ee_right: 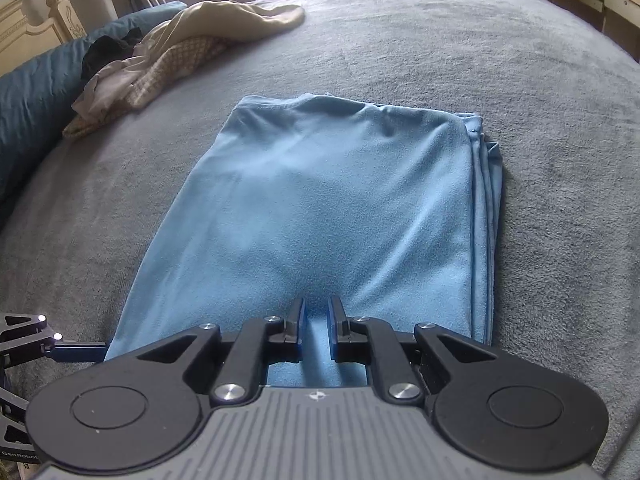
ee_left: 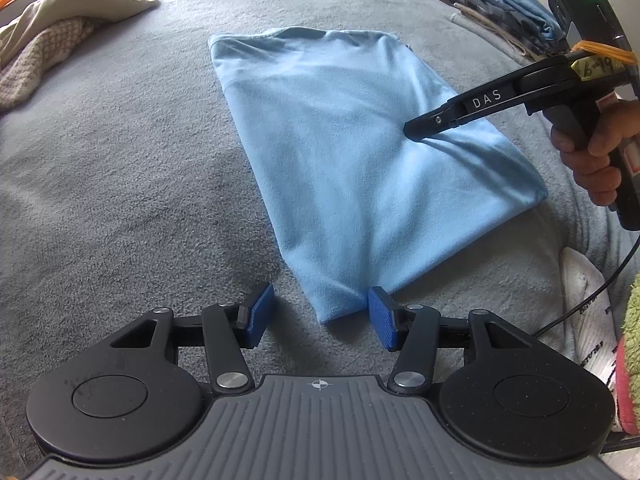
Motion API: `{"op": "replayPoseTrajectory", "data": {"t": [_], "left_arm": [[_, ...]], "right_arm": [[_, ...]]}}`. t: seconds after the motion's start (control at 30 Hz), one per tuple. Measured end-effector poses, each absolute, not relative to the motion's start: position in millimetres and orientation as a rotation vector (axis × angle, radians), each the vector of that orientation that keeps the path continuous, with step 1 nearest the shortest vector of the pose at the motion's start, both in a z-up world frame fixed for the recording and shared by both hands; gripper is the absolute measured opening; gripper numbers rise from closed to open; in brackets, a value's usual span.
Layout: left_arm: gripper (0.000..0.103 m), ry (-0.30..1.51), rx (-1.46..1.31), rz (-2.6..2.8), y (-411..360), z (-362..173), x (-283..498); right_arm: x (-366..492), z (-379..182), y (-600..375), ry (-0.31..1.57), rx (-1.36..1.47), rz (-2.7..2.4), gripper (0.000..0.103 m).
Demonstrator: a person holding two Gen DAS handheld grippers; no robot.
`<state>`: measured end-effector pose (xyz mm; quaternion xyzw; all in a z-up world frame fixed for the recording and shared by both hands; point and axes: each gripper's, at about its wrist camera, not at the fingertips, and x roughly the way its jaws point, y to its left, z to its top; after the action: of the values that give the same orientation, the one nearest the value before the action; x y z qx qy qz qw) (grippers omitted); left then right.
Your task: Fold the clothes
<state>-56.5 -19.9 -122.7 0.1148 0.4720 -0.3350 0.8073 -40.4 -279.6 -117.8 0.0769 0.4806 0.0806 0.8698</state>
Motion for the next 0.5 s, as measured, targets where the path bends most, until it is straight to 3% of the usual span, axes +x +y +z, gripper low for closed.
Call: {"op": "replayPoseTrajectory", "data": {"t": [0.5], "left_arm": [[0.052, 1.008, 0.245, -0.721, -20.1, -124.7, -60.0]], "right_arm": [[-39.5, -117.8, -277.4, 1.010, 0.149, 0.162, 0.012]]}}
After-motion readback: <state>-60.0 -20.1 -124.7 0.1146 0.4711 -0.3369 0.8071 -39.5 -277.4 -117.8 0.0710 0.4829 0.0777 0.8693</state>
